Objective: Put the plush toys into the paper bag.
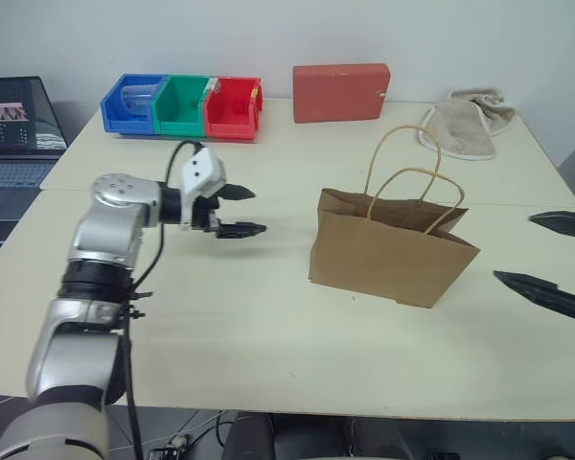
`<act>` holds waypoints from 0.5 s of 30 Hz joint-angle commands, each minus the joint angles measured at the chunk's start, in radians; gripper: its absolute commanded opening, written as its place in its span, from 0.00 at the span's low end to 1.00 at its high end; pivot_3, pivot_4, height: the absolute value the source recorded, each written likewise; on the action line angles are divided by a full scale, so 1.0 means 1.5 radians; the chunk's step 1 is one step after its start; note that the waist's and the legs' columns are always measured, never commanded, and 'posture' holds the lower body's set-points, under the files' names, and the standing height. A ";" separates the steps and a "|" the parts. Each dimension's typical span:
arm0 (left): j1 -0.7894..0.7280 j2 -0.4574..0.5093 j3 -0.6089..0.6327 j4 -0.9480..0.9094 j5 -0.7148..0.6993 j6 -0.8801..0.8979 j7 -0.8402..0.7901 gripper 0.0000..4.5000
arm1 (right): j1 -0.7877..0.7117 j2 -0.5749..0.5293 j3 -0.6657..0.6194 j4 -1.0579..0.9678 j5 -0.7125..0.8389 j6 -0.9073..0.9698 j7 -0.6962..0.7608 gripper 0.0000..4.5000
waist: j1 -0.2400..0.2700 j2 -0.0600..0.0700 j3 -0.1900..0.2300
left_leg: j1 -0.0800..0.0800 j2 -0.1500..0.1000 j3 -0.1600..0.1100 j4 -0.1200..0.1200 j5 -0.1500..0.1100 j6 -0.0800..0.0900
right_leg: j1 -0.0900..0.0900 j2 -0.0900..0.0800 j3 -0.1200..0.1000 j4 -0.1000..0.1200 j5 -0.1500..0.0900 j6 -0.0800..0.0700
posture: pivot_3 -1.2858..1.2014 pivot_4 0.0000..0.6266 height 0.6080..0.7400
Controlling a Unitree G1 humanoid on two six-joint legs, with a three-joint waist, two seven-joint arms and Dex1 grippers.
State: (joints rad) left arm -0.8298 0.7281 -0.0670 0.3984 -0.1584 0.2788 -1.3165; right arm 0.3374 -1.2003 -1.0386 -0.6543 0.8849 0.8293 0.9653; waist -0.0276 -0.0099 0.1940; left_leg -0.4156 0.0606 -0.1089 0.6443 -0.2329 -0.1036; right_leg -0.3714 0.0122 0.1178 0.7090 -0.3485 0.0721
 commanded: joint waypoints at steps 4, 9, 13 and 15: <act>-0.003 0.049 0.041 -0.032 -0.030 0.038 -0.002 0.91 | -0.004 -0.042 -0.014 0.118 -0.077 -0.045 0.189 1.00 | -0.004 0.000 0.000 | 0.000 0.000 0.001 0.000 0.000 0.000 | 0.000 0.000 0.000 0.000 0.000 0.000 | 0.52 0.24 1.00; -0.004 0.048 0.038 -0.031 -0.040 0.051 0.005 0.91 | -0.049 -0.062 0.039 0.140 -0.103 -0.057 0.207 1.00 | -0.006 0.000 0.000 | 0.001 0.000 0.001 0.000 0.000 0.000 | 0.000 0.000 0.000 0.000 0.000 0.000 | 0.52 0.24 1.00; 0.012 0.053 0.038 -0.048 -0.048 0.069 -0.002 0.91 | -0.091 -0.063 0.072 0.141 -0.110 -0.052 0.202 1.00 | -0.006 0.000 0.000 | 0.001 0.000 0.001 0.000 0.000 0.000 | 0.000 0.000 0.001 0.000 0.000 0.000 | 0.52 0.24 1.00; 0.016 0.055 0.040 -0.053 -0.055 0.077 -0.005 0.91 | -0.107 -0.064 0.084 0.143 -0.114 -0.049 0.201 1.00 | -0.005 0.000 0.000 | 0.001 0.000 0.001 0.000 0.000 0.000 | 0.000 0.000 0.001 0.000 0.000 0.000 | 0.52 0.24 1.00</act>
